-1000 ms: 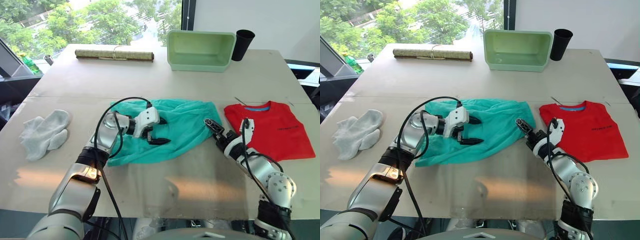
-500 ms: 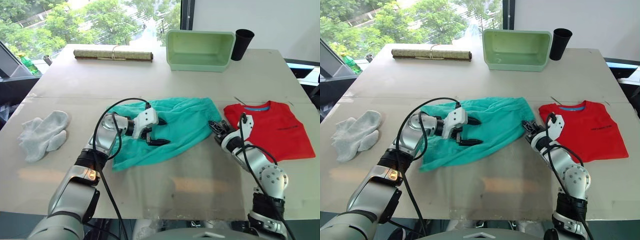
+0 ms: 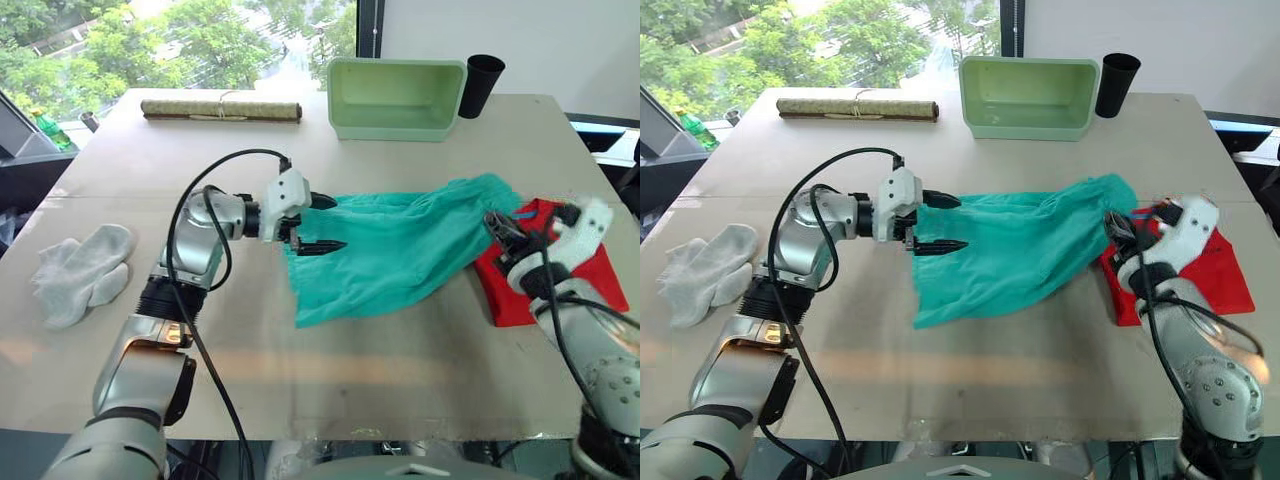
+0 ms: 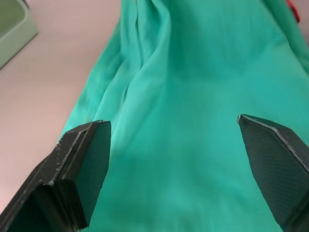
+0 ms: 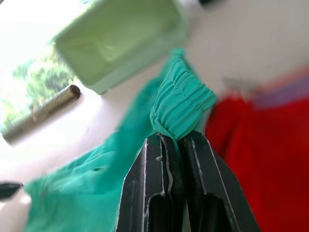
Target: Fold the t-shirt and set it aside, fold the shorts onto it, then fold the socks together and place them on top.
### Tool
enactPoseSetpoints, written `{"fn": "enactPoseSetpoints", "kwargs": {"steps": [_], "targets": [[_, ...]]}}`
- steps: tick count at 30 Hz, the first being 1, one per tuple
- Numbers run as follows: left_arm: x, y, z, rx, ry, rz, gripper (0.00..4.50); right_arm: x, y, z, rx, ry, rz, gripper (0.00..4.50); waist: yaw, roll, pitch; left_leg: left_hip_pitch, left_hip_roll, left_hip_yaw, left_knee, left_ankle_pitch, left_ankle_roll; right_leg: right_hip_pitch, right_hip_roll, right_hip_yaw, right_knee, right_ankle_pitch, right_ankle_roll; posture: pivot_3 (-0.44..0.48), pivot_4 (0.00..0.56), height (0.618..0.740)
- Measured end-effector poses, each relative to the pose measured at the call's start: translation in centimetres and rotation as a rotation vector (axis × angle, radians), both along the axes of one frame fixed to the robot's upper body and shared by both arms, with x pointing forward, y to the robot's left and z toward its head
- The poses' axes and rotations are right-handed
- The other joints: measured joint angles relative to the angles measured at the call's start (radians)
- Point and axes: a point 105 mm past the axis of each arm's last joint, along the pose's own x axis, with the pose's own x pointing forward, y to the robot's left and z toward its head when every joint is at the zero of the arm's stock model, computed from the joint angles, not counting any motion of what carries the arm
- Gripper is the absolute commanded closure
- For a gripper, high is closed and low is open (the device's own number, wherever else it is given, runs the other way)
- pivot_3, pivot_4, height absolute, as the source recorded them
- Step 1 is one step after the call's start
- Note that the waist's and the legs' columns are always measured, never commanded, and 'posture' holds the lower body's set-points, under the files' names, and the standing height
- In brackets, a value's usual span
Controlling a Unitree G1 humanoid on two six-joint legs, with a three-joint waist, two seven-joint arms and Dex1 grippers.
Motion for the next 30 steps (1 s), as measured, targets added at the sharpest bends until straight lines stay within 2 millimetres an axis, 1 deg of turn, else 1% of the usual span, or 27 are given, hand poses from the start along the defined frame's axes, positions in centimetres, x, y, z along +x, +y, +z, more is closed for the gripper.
{"fn": "enactPoseSetpoints", "kwargs": {"steps": [2, 3, 4, 5, 6, 7, 8, 9, 10, 11, 12, 13, 14, 15, 16, 17, 18, 21, 22, 24, 25, 26, 27, 28, 30], "targets": [[0.0, 0.9, 0.4, 0.007, 0.000, 0.014, 0.00, -0.1, 2.1, 1.4, -0.106, -0.080, 0.095, 4.48, 0.002, 0.000, 0.000, 0.000, 0.000, 0.000, 0.000, 0.000, 0.000, 0.000, 0.001, -0.001, 0.000, 0.000, 0.000, 0.000, 0.150, 0.735], [0.0, 1.9, 1.0, 0.025, -0.001, 0.033, 0.00, -0.1, 4.0, 2.0, -0.194, -0.126, 0.178, 4.48, 0.002, 0.000, 0.000, -0.001, 0.000, 0.000, -0.001, 0.000, 0.000, -0.002, 0.001, 0.000, 0.000, 0.000, -0.001, 0.000, 0.150, 0.735], [0.0, 2.1, 1.3, 0.026, -0.006, 0.038, 0.00, -0.2, 4.4, 2.1, -0.205, -0.136, 0.198, 4.48, 0.006, 0.000, 0.000, -0.001, 0.000, 0.000, -0.001, 0.000, 0.000, -0.001, 0.001, 0.000, -0.001, 0.000, -0.001, 0.000, 0.150, 0.735], [-0.1, 2.8, 1.6, 0.028, -0.003, 0.046, 0.00, -0.1, 5.3, 2.1, -0.244, -0.151, 0.246, 4.48, 0.008, 0.000, 0.001, -0.002, 0.000, 0.000, 0.000, 0.000, 0.000, -0.001, 0.000, 0.000, 0.000, 0.001, -0.002, 0.000, 0.150, 0.735], [-0.2, 3.8, 2.0, 0.041, 0.008, 0.061, 0.00, -0.1, 6.8, 2.0, -0.332, -0.170, 0.341, 4.48, 0.004, 0.000, 0.002, -0.003, 0.000, 0.001, 0.000, 0.000, 0.000, -0.004, 0.000, 0.001, 0.000, 0.001, -0.003, 0.000, 0.150, 0.735], [-0.4, 4.7, 2.8, 0.051, 0.004, 0.071, 0.00, -0.3, 8.2, 1.7, -0.415, -0.191, 0.441, 4.48, 0.004, -0.001, 0.002, -0.004, 0.000, 0.002, 0.001, 0.000, 0.000, -0.004, 0.000, 0.001, -0.001, 0.002, -0.003, 0.000, 0.150, 0.735], [-0.4, 5.0, 3.1, 0.054, 0.003, 0.074, 0.00, -0.4, 8.6, 1.6, -0.436, -0.195, 0.469, 4.48, 0.004, -0.001, 0.002, -0.004, 0.000, 0.002, 0.001, 0.000, 0.000, -0.004, 0.000, 0.001, -0.001, 0.002, -0.003, 0.000, 0.150, 0.735], [-0.5, 5.5, 3.9, 0.050, -0.011, 0.080, 0.00, -0.7, 9.4, 1.0, -0.476, -0.196, 0.531, 4.48, 0.008, -0.001, 0.002, -0.004, 0.000, 0.002, 0.001, 0.000, 0.000, -0.004, -0.001, 0.001, -0.002, 0.002, -0.003, 0.000, 0.150, 0.735], [-0.7, 6.0, 4.2, 0.051, -0.008, 0.085, 0.00, -0.8, 10.2, 0.5, -0.534, -0.204, 0.592, 4.48, 0.009, -0.001, 0.003, -0.005, 0.000, 0.002, 0.002, 0.000, 0.000, -0.004, -0.001, 0.001, -0.001, 0.001, -0.003, 0.000, 0.150, 0.735], [-0.8, 6.6, 5.1, 0.046, -0.010, 0.091, 0.00, -1.0, 11.0, -1.3, -0.637, -0.178, 0.701, 4.48, 0.012, -0.002, 0.002, -0.006, 0.000, 0.002, 0.001, 0.000, 0.000, -0.004, -0.002, -0.001, -0.003, 0.002, -0.003, 0.000, 0.150, 0.735], [-1.1, 7.0, 5.7, 0.027, -0.004, 0.093, 0.00, -1.0, 11.8, -2.6, -0.709, -0.170, 0.792, 4.48, 0.012, -0.002, 0.003, -0.007, 0.000, 0.002, 0.002, 0.000, 0.001, -0.005, -0.002, -0.001, -0.003, 0.002, -0.003, 0.000, 0.150, 0.735], [-1.3, 7.2, 6.1, 0.012, 0.001, 0.086, 0.00, -1.2, 12.5, -3.6, -0.745, -0.167, 0.871, 4.48, 0.012, -0.002, 0.003, -0.009, 0.000, 0.002, 0.003, 0.000, 0.001, -0.005, -0.002, -0.002, -0.004, 0.002, -0.003, 0.000, 0.150, 0.735], [-1.7, 7.1, 6.4, -0.005, 0.020, 0.066, 0.00, -1.6, 13.4, -4.5, -0.774, -0.170, 0.962, 4.48, 0.012, -0.002, 0.003, -0.010, 0.000, 0.001, 0.004, 0.000, 0.001, -0.006, -0.002, -0.003, -0.004, 0.002, -0.003, 0.000, 0.150, 0.735], [-1.8, 7.0, 6.5, -0.011, 0.028, 0.053, 0.00, -1.7, 13.7, -4.8, -0.783, -0.172, 0.991, 4.48, 0.012, -0.002, 0.003, -0.012, 0.000, 0.001, 0.004, 0.000, 0.001, -0.008, -0.002, -0.003, -0.003, 0.002, -0.003, 0.000, 0.150, 0.735], [-2.3, 6.7, 6.6, -0.022, 0.052, 0.015, 0.00, -1.8, 14.3, -5.5, -0.814, -0.184, 1.056, 4.48, 0.012, -0.002, 0.003, -0.016, 0.000, -0.001, 0.007, 0.000, 0.000, -0.011, -0.002, -0.005, -0.003, 0.002, -0.003, 0.000, 0.150, 0.735], [-2.7, 6.3, 6.7, -0.029, 0.061, -0.018, 0.00, -1.7, 14.4, -6.1, -0.850, -0.187, 1.094, 4.48, 0.013, -0.002, 0.003, -0.020, 0.000, -0.001, 0.009, 0.000, 0.000, -0.014, -0.003, -0.005, 0.000, 0.002, -0.003, 0.000, 0.150, 0.735], [-2.9, 6.1, 6.8, -0.035, 0.064, -0.031, 0.00, -1.5, 14.4, -6.8, -0.889, -0.183, 1.124, 4.48, 0.014, -0.002, 0.003, -0.020, 0.000, -0.001, 0.010, 0.000, 0.000, -0.014, -0.003, -0.005, 0.000, 0.002, -0.003, 0.000, 0.150, 0.735], [-2.8, 5.4, 6.7, -0.044, 0.064, -0.049, 0.00, -1.5, 14.4, -7.5, -0.914, -0.178, 1.183, 3.48, 0.016, -0.002, 0.003, -0.021, 0.000, -0.001, 0.012, 0.000, 0.000, -0.014, -0.003, -0.005, 0.001, 0.002, -0.003, 0.000, 0.150, 0.735], [-2.8, 5.0, 6.4, -0.051, 0.068, -0.059, 0.00, -1.7, 14.6, -7.7, -0.901, -0.174, 1.214, 3.02, 0.017, -0.002, 0.003, -0.021, 0.000, -0.001, 0.013, 0.000, 0.000, -0.014, -0.004, -0.005, 0.002, 0.002, -0.003, 0.000, 0.150, 0.735], [-2.5, 3.8, 6.0, -0.076, 0.067, -0.080, 0.00, -2.2, 14.9, -7.5, -0.846, -0.173, 1.258, 1.91, 0.017, -0.002, 0.003, -0.021, 0.000, -0.001, 0.014, 0.000, 0.000, -0.014, -0.004, -0.005, 0.003, 0.002, -0.003, 0.000, 0.150, 0.735], [-2.5, 3.1, 5.8, -0.087, 0.066, -0.091, 0.00, -2.3, 14.9, -6.9, -0.802, -0.183, 1.263, 1.79, 0.020, -0.002, 0.003, -0.021, 0.000, -0.001, 0.015, 0.000, 0.000, -0.014, -0.004, -0.005, 0.003, 0.002, -0.003, 0.000, 0.150, 0.735], [-2.3, 2.5, 5.6, -0.097, 0.067, -0.096, 0.00, -2.2, 14.7, -6.1, -0.765, -0.197, 1.254, 1.09, 0.021, -0.002, 0.003, -0.021, 0.000, -0.001, 0.015, 0.000, 0.000, -0.014, -0.004, -0.005, 0.003, 0.002, -0.003, 0.000, 0.150, 0.735], [-2.2, 1.9, 5.3, -0.105, 0.068, -0.101, 0.00, -2.1, 14.4, -5.0, -0.721, -0.218, 1.235, 0.70, 0.023, -0.002, 0.003, -0.021, 0.000, -0.001, 0.015, 0.000, 0.000, -0.014, -0.004, -0.005, 0.003, 0.002, -0.003, 0.000, 0.150, 0.735], [-1.9, 0.9, 5.0, -0.114, 0.058, -0.101, 0.00, -2.0, 13.7, -3.1, -0.651, -0.246, 1.200, 0.13, 0.027, -0.002, 0.003, -0.021, 0.000, -0.001, 0.015, 0.000, 0.000, -0.014, -0.004, -0.005, 0.003, 0.002, -0.003, 0.000, 0.150, 0.735], [-1.4, -0.2, 4.5, -0.114, 0.036, -0.093, 0.00, -1.8, 12.3, -1.5, -0.579, -0.251, 1.146, 0.13, 0.034, -0.002, 0.003, -0.021, 0.000, -0.001, 0.015, 0.000, 0.000, -0.013, -0.004, -0.006, 0.003, 0.002, -0.003, 0.000, 0.150, 0.735]]}}
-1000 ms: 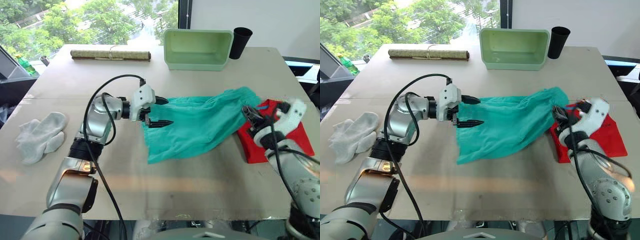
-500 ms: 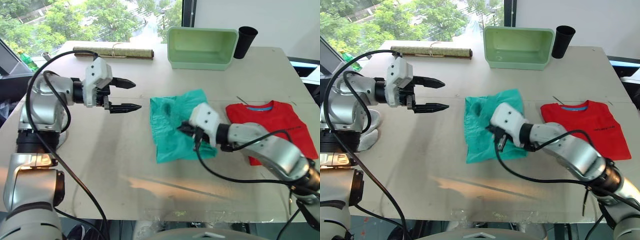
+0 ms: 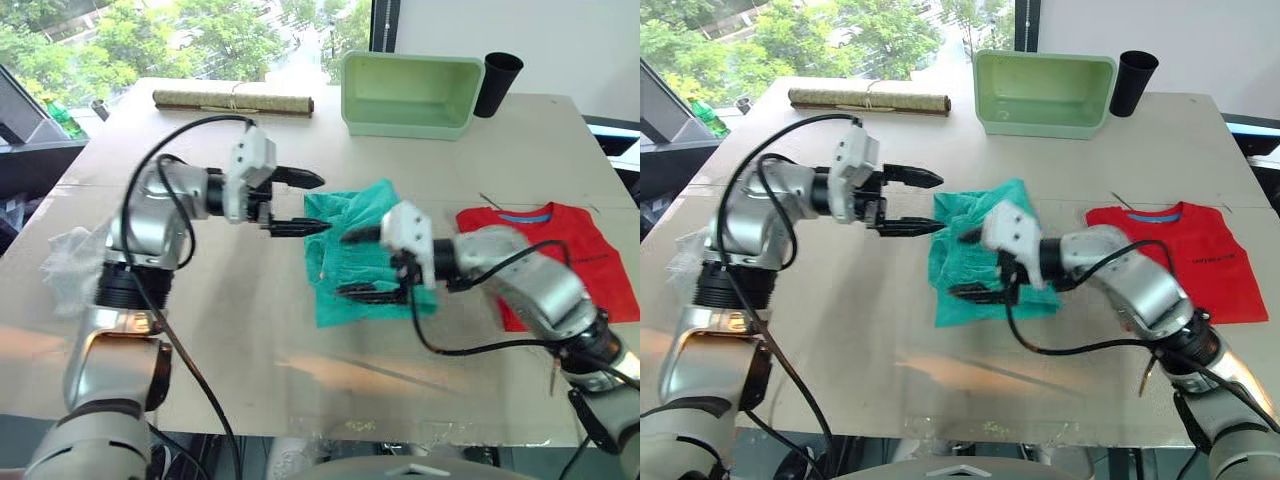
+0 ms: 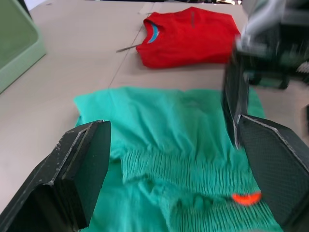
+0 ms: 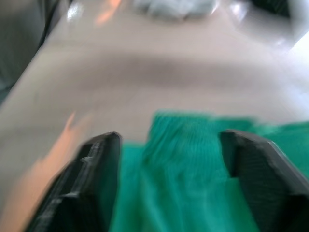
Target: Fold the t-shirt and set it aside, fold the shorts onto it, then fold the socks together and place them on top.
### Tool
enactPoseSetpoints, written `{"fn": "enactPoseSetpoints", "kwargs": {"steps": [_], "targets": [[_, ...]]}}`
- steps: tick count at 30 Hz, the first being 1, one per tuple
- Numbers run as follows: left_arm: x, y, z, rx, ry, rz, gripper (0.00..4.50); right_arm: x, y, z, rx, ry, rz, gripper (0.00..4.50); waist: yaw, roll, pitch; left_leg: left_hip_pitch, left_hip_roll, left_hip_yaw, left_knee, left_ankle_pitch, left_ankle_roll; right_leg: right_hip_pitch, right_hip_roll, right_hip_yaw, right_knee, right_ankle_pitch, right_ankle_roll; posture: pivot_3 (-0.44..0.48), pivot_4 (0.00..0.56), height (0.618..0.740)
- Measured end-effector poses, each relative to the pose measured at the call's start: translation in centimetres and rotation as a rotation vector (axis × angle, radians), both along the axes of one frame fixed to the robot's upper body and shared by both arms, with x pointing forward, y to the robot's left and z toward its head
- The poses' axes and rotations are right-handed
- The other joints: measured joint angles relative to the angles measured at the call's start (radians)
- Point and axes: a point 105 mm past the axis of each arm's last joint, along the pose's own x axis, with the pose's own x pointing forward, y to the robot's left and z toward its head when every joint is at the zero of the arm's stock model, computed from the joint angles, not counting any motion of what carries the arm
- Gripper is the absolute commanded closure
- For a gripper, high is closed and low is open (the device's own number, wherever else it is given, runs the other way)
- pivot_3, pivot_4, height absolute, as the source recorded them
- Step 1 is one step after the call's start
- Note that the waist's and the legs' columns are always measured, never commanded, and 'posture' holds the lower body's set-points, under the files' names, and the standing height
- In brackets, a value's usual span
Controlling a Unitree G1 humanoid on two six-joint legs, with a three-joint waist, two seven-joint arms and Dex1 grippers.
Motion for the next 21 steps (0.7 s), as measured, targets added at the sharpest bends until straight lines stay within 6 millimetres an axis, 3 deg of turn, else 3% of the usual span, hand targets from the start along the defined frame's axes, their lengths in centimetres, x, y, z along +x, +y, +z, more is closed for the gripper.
{"fn": "enactPoseSetpoints", "kwargs": {"steps": [2, 4, 6, 8, 10, 12, 17, 21], "targets": [[0.7, -1.7, -1.3, 0.021, -0.019, 0.014, 0.00, 0.8, -3.1, 1.2, 0.058, 0.059, -0.123, 0.13, 0.007, 0.000, 0.000, 0.000, 0.000, 0.001, 0.000, 0.000, 0.000, 0.001, -0.001, -0.001, -0.001, 0.000, 0.000, 0.000, 0.150, 0.735], [1.0, -2.2, -2.3, 0.064, -0.038, 0.027, 0.00, 1.4, -4.8, 1.2, 0.078, 0.082, -0.205, 0.13, 0.006, 0.000, 0.000, 0.001, -0.001, 0.001, 0.000, 0.000, 0.000, 0.002, -0.001, -0.001, -0.001, 0.000, 0.000, 0.000, 0.150, 0.735], [2.1, -2.3, -4.7, 0.147, -0.063, 0.074, 0.00, 2.6, -7.4, 0.1, 0.113, 0.164, -0.356, 0.13, 0.000, 0.000, 0.000, 0.003, -0.001, 0.001, -0.001, 0.000, 0.000, 0.003, -0.001, -0.001, -0.001, 0.000, 0.000, 0.000, 0.150, 0.735], [2.5, -2.1, -6.6, 0.179, -0.044, 0.103, 0.00, 3.2, -8.5, -1.1, 0.123, 0.218, -0.432, 0.13, -0.006, 0.000, 0.000, 0.004, 0.000, 0.001, -0.001, 0.000, 0.000, 0.003, 0.000, 0.001, 0.000, 0.000, 0.000, 0.000, 0.150, 0.735], [2.5, -1.8, -8.8, 0.204, -0.006, 0.116, 0.00, 4.0, -8.8, -2.4, 0.140, 0.271, -0.497, 0.13, -0.011, 0.000, 0.000, 0.004, 0.000, 0.001, -0.001, 0.000, 0.000, 0.002, 0.002, 0.002, 0.000, 0.000, 0.000, 0.000, 0.150, 0.735], [2.4, -1.6, -9.7, 0.228, -0.006, 0.112, 0.00, 4.7, -9.1, -3.5, 0.130, 0.304, -0.549, 0.13, -0.009, 0.000, 0.000, 0.004, 0.001, 0.000, -0.001, 0.000, 0.000, 0.002, 0.002, 0.001, 0.000, 0.000, 0.000, 0.000, 0.150, 0.735], [2.5, -1.9, -9.8, 0.226, -0.024, 0.103, 0.00, 5.6, -9.0, -8.0, 0.099, 0.515, -0.612, 0.13, -0.003, 0.001, 0.000, 0.004, 0.000, 0.001, -0.001, 0.000, 0.000, 0.002, 0.002, 0.001, 0.000, 0.000, 0.000, 0.000, 0.150, 0.735], [2.5, -1.8, -10.0, 0.190, 0.010, 0.125, 0.00, 6.2, -7.5, -8.2, 0.127, 0.592, -0.590, 0.13, -0.006, 0.001, -0.001, 0.004, 0.001, 0.001, -0.001, 0.000, 0.000, 0.003, 0.002, 0.002, 0.001, 0.000, 0.000, 0.000, 0.150, 0.735]]}}
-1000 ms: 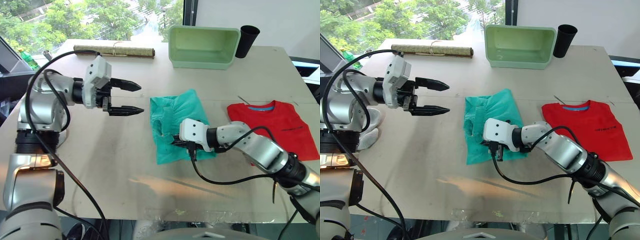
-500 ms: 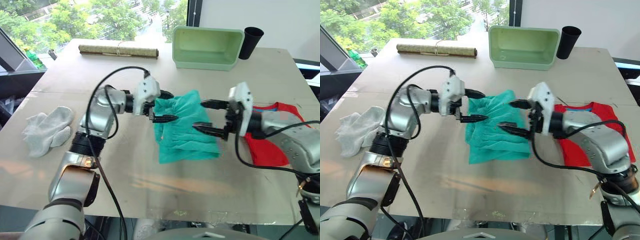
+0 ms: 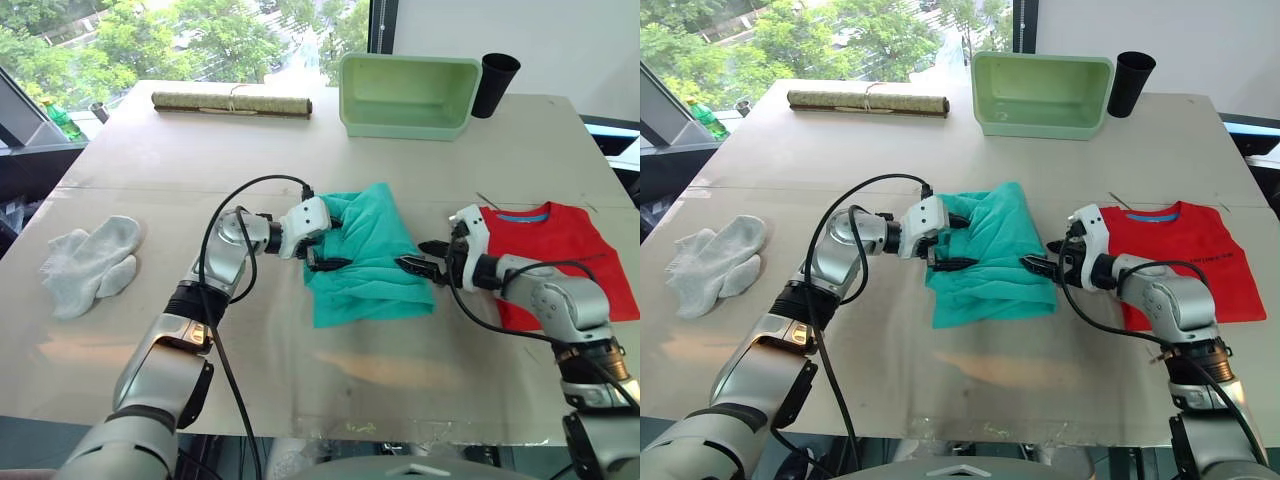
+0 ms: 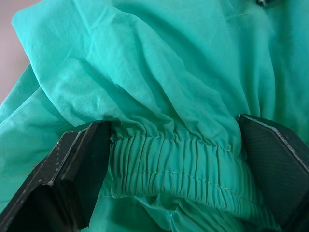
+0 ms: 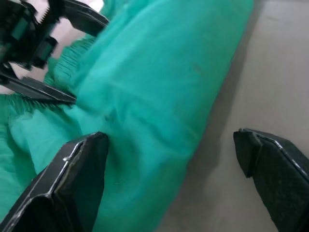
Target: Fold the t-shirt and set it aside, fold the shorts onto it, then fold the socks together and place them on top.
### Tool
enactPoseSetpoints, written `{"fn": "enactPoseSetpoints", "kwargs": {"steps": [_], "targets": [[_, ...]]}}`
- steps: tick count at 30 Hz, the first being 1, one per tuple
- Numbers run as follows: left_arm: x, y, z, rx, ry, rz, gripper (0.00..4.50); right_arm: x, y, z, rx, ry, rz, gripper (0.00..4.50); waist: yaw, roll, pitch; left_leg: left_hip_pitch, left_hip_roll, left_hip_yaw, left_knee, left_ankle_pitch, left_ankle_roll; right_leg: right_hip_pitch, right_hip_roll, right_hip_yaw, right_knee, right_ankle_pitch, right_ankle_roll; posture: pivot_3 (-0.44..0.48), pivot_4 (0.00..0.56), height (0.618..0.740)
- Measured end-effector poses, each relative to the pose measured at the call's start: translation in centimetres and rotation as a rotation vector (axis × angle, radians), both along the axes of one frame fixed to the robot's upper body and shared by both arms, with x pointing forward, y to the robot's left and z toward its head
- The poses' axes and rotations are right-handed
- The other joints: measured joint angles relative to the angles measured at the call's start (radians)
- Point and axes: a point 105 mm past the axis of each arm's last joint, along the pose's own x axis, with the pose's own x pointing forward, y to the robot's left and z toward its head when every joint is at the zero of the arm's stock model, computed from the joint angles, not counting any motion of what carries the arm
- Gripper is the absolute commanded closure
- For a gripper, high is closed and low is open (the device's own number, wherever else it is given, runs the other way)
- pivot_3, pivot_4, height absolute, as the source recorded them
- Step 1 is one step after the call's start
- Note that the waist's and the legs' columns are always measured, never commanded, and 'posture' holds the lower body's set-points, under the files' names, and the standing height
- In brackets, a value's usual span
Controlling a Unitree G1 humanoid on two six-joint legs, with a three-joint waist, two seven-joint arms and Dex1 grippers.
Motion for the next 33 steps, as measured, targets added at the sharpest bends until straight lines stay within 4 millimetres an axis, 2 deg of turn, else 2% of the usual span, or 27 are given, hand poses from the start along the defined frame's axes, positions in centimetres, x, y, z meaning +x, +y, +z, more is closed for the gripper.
{"fn": "enactPoseSetpoints", "kwargs": {"steps": [2, 5, 7, 8, 13, 17, 19, 21, 22, 24, 25, 26, 29, 33], "targets": [[-0.1, 0.1, -0.2, -0.019, 0.020, 0.014, 0.00, 0.0, 0.8, 0.1, 0.022, 0.018, 0.012, 0.13, 0.001, 0.000, 0.000, 0.000, 0.000, 0.000, 0.000, 0.000, 0.000, 0.000, 0.000, -0.001, 0.000, 0.000, 0.000, 0.000, 0.150, 0.735], [-0.4, 0.2, -0.3, -0.028, 0.026, 0.016, 0.00, -0.3, 1.9, 0.0, 0.059, 0.053, 0.031, 0.94, 0.001, 0.000, 0.000, 0.000, 0.000, 0.000, 0.000, 0.000, 0.000, 0.000, 0.000, 0.000, -0.001, 0.000, 0.000, 0.000, 0.150, 0.735], [-0.5, 0.3, -0.4, -0.035, 0.032, 0.022, 0.00, -0.5, 2.2, -0.2, 0.059, 0.068, 0.040, 1.95, 0.001, 0.000, 0.000, -0.001, 0.000, 0.000, 0.000, 0.000, 0.000, 0.000, 0.000, 0.000, -0.001, 0.000, 0.000, 0.000, 0.150, 0.735], [-0.6, 0.4, -0.4, -0.041, 0.033, 0.024, 0.00, -0.6, 2.2, -0.3, 0.056, 0.078, 0.043, 2.10, 0.001, 0.000, 0.000, -0.001, 0.000, 0.000, 0.000, 0.000, 0.000, 0.000, 0.000, 0.000, -0.001, 0.000, 0.000, 0.000, 0.150, 0.735], [-0.7, 0.5, -0.3, -0.090, 0.057, 0.050, 0.00, -0.8, 2.4, -0.1, 0.039, 0.079, 0.045, 4.45, 0.001, 0.000, 0.000, -0.001, 0.000, 0.000, 0.000, 0.000, 0.000, 0.000, 0.000, -0.001, 0.000, 0.000, 0.000, 0.000, 0.150, 0.735], [-1.6, 0.2, 1.3, -0.169, 0.105, 0.028, 0.00, -1.2, 1.7, 2.4, 0.013, 0.019, 0.027, 4.45, 0.003, 0.000, 0.000, -0.002, 0.000, 0.000, 0.000, 0.000, 0.000, 0.000, -0.001, -0.001, -0.001, 0.000, 0.000, 0.000, 0.150, 0.735], [-2.6, -0.2, 2.9, -0.226, 0.117, -0.012, 0.00, -1.6, 0.3, 3.9, -0.002, -0.010, -0.004, 4.45, 0.005, 0.000, 0.000, -0.002, 0.000, -0.001, 0.000, 0.000, 0.000, 0.000, -0.002, -0.001, -0.001, 0.000, 0.000, 0.000, 0.150, 0.735], [-3.8, -0.7, 5.7, -0.330, 0.121, -0.054, 0.00, -2.5, -1.9, 6.4, -0.010, -0.059, -0.047, 4.45, 0.008, 0.000, 0.000, -0.003, 0.000, -0.001, 0.000, 0.000, 0.000, 0.000, -0.002, -0.002, -0.002, 0.000, 0.000, 0.000, 0.150, 0.735], [-4.0, -0.8, 6.3, -0.346, 0.116, -0.059, 0.00, -2.7, -2.3, 6.8, -0.012, -0.071, -0.055, 4.45, 0.007, 0.000, 0.000, -0.002, 0.000, -0.001, 0.000, 0.000, 0.000, 0.000, -0.002, -0.002, -0.002, 0.000, 0.000, 0.000, 0.150, 0.735], [-5.3, -1.1, 8.2, -0.421, 0.145, -0.094, 0.00, -3.9, -4.2, 8.1, -0.080, -0.089, -0.072, 4.45, 0.006, 0.003, 0.002, -0.002, -0.001, -0.001, 0.000, 0.000, 0.000, 0.001, -0.003, -0.002, -0.002, 0.000, 0.000, 0.000, 0.150, 0.735], [-6.3, -1.0, 9.3, -0.436, 0.153, -0.119, 0.00, -4.7, -6.4, 8.9, -0.141, -0.096, -0.118, 4.45, 0.006, 0.003, 0.002, -0.001, -0.001, -0.002, 0.000, 0.000, 0.000, 0.002, -0.003, -0.003, -0.002, 0.000, 0.000, 0.000, 0.150, 0.735], [-6.6, -0.8, 9.6, -0.437, 0.152, -0.123, 0.00, -4.8, -7.2, 9.2, -0.159, -0.099, -0.139, 4.45, 0.006, 0.003, 0.002, -0.001, -0.001, -0.002, -0.001, 0.000, 0.000, 0.002, -0.003, -0.003, -0.002, 0.000, 0.000, 0.000, 0.150, 0.735], [-7.7, -0.7, 10.5, -0.426, 0.164, -0.141, 0.00, -6.3, -11.2, 10.7, -0.272, -0.087, -0.222, 4.45, 0.005, 0.004, 0.003, 0.001, -0.002, -0.003, -0.002, 0.000, 0.000, 0.003, -0.002, -0.002, -0.003, 0.000, 0.000, 0.000, 0.150, 0.735], [-8.1, -1.1, 10.7, -0.428, 0.179, -0.154, 0.00, -7.6, -15.2, 11.0, -0.372, -0.019, -0.290, 4.45, 0.005, 0.004, 0.002, 0.001, -0.002, -0.004, -0.002, 0.000, 0.000, 0.004, -0.001, -0.002, -0.003, 0.000, 0.001, 0.000, 0.150, 0.735]]}}
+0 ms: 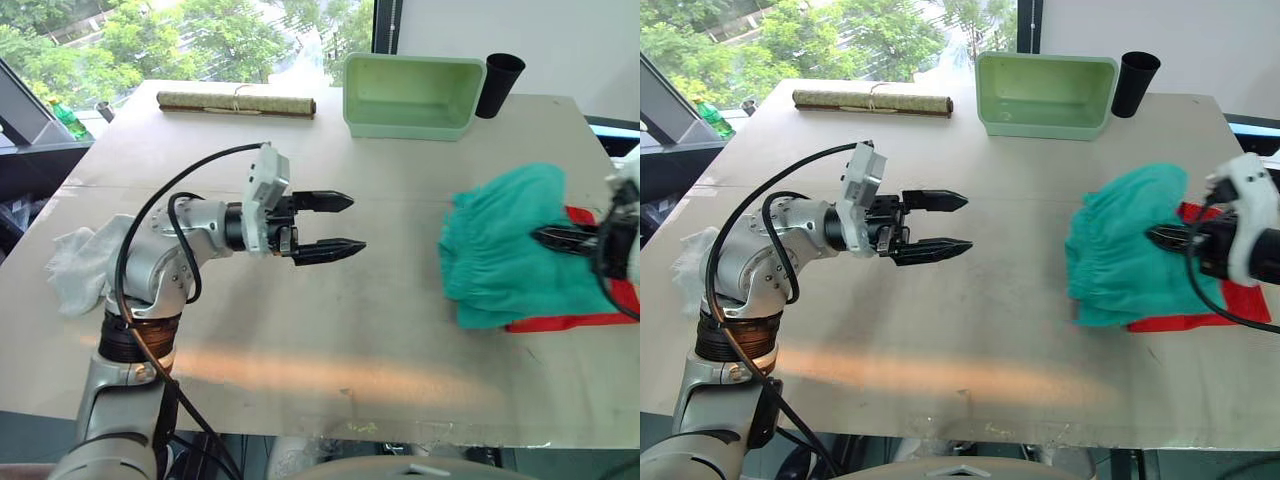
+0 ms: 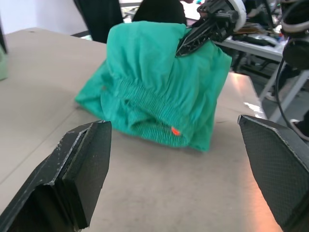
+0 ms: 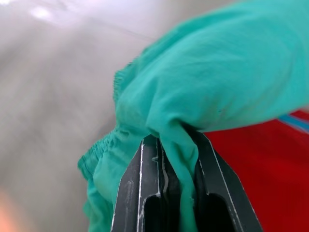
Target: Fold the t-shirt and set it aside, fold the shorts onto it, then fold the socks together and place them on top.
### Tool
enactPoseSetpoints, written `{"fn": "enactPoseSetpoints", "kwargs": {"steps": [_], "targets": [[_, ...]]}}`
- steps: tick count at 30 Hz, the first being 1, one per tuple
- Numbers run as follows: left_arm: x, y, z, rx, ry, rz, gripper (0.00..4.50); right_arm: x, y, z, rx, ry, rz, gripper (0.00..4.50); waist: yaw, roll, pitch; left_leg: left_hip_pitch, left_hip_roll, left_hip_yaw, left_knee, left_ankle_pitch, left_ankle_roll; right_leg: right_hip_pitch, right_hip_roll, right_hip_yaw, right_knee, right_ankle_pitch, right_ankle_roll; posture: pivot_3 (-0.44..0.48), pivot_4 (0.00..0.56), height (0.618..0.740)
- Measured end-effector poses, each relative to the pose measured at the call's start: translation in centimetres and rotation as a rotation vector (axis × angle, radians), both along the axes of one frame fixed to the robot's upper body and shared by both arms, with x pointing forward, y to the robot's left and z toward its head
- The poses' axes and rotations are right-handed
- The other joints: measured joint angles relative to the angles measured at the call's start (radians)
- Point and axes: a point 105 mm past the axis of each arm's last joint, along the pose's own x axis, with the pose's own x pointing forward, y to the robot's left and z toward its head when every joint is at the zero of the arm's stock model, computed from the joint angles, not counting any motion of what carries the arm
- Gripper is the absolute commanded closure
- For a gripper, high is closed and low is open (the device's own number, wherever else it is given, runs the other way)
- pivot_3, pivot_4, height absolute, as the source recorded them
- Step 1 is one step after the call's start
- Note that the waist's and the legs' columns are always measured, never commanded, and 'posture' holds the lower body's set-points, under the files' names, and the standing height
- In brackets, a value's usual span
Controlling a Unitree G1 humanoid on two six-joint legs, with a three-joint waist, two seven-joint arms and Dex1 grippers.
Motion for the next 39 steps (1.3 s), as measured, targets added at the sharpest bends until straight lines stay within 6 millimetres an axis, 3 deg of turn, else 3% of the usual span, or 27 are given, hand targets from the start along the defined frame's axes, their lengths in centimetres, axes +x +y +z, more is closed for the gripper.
{"fn": "enactPoseSetpoints", "kwargs": {"steps": [7, 12, 17, 20, 22, 25, 27, 28, 30, 33, 35, 36, 39], "targets": [[0.0, -0.2, 0.3, -0.014, 0.005, -0.001, 0.00, 0.5, -5.6, -0.9, -0.040, 0.027, -0.115, 4.45, -0.001, 0.000, 0.000, 0.000, 0.000, -0.001, 0.000, 0.000, 0.000, 0.000, 0.001, 0.001, 0.000, 0.000, 0.000, 0.000, 0.150, 0.735], [0.0, -0.5, 0.1, -0.015, 0.012, 0.003, 0.00, 1.0, -7.2, -1.6, -0.055, 0.040, -0.113, 4.45, 0.000, 0.000, 0.000, 0.001, 0.000, -0.001, 0.000, 0.000, 0.000, 0.001, 0.001, 0.001, 0.000, 0.000, 0.000, 0.000, 0.150, 0.735], [-0.5, -0.8, -0.4, 0.007, 0.026, -0.008, 0.00, 2.2, -8.8, -4.1, -0.108, 0.089, -0.117, 4.45, 0.000, 0.000, 0.001, 0.001, 0.000, 0.000, 0.001, 0.000, 0.000, 0.001, 0.001, 0.001, -0.001, 0.000, 0.000, 0.000, 0.150, 0.735], [-0.4, -0.5, -0.6, 0.016, 0.035, 0.004, 0.00, 3.0, -9.7, -5.2, -0.159, 0.070, -0.116, 3.50, 0.000, 0.001, 0.001, 0.001, 0.000, 0.000, 0.001, 0.000, 0.000, 0.001, 0.001, 0.001, -0.001, 0.000, 0.000, 0.000, 0.150, 0.735], [-0.4, -0.4, -0.9, 0.017, 0.041, 0.020, 0.00, 3.7, -10.4, -6.2, -0.227, 0.052, -0.108, 2.41, 0.001, 0.002, 0.001, 0.001, 0.000, 0.000, 0.001, 0.000, 0.000, 0.001, 0.001, 0.001, 0.000, 0.000, 0.000, 0.000, 0.150, 0.735], [-0.5, -0.3, -1.5, 0.022, 0.060, 0.038, 0.00, 3.9, -10.8, -6.1, -0.243, 0.036, -0.096, 1.29, 0.002, 0.003, 0.002, 0.001, 0.000, 0.000, 0.001, 0.000, -0.001, 0.001, 0.001, 0.002, -0.001, 0.000, 0.000, 0.000, 0.150, 0.735], [-0.7, 0.1, -2.1, 0.040, 0.079, 0.052, 0.00, 4.0, -11.1, -5.4, -0.246, 0.007, -0.087, 0.27, 0.000, 0.003, 0.002, 0.001, 0.000, 0.000, 0.001, 0.000, -0.001, 0.001, 0.001, 0.002, -0.001, 0.000, 0.000, 0.000, 0.150, 0.735], [-0.8, 0.4, -2.3, 0.052, 0.085, 0.064, 0.00, 3.9, -11.4, -5.0, -0.251, -0.009, -0.085, 0.03, 0.000, 0.003, 0.002, 0.001, 0.000, 0.000, 0.001, 0.000, -0.001, 0.001, 0.001, 0.002, -0.001, 0.000, 0.000, 0.000, 0.150, 0.735], [-0.7, 1.3, -2.5, 0.071, 0.086, 0.104, 0.00, 3.9, -11.4, -3.9, -0.252, -0.046, -0.068, 0.03, -0.001, 0.004, 0.002, 0.001, 0.001, 0.000, 0.001, 0.000, -0.001, 0.001, 0.001, 0.002, 0.000, 0.000, 0.000, 0.000, 0.150, 0.735], [-0.3, 3.8, -2.9, 0.123, 0.071, 0.201, 0.00, 3.6, -10.2, -1.6, -0.238, -0.153, 0.013, 0.03, -0.002, 0.004, 0.002, 0.002, 0.001, 0.000, 0.001, 0.000, -0.001, 0.001, 0.001, 0.003, 0.000, 0.000, 0.000, 0.000, 0.150, 0.735], [0.6, 5.8, -3.3, 0.124, 0.056, 0.315, 0.00, 3.2, -7.5, 0.2, -0.181, -0.255, 0.116, 0.03, -0.002, 0.004, 0.002, 0.004, 0.001, 0.000, -0.001, 0.000, -0.001, 0.002, 0.002, 0.003, 0.000, 0.000, 0.000, 0.000, 0.150, 0.735], [1.3, 6.9, -3.4, 0.093, 0.048, 0.393, 0.00, 2.8, -5.2, 0.8, -0.133, -0.307, 0.204, 0.03, -0.002, 0.004, 0.002, 0.005, 0.001, -0.001, -0.002, 0.000, -0.001, 0.003, 0.002, 0.002, -0.001, 0.000, 0.000, 0.000, 0.150, 0.735], [2.0, 8.8, -4.3, 0.051, 0.040, 0.522, 0.00, 1.8, -0.6, 0.5, -0.029, -0.368, 0.366, 0.03, 0.002, 0.003, 0.003, 0.009, 0.001, -0.001, -0.004, 0.000, -0.001, 0.009, 0.001, 0.001, -0.003, 0.000, 0.000, 0.000, 0.150, 0.735]]}}
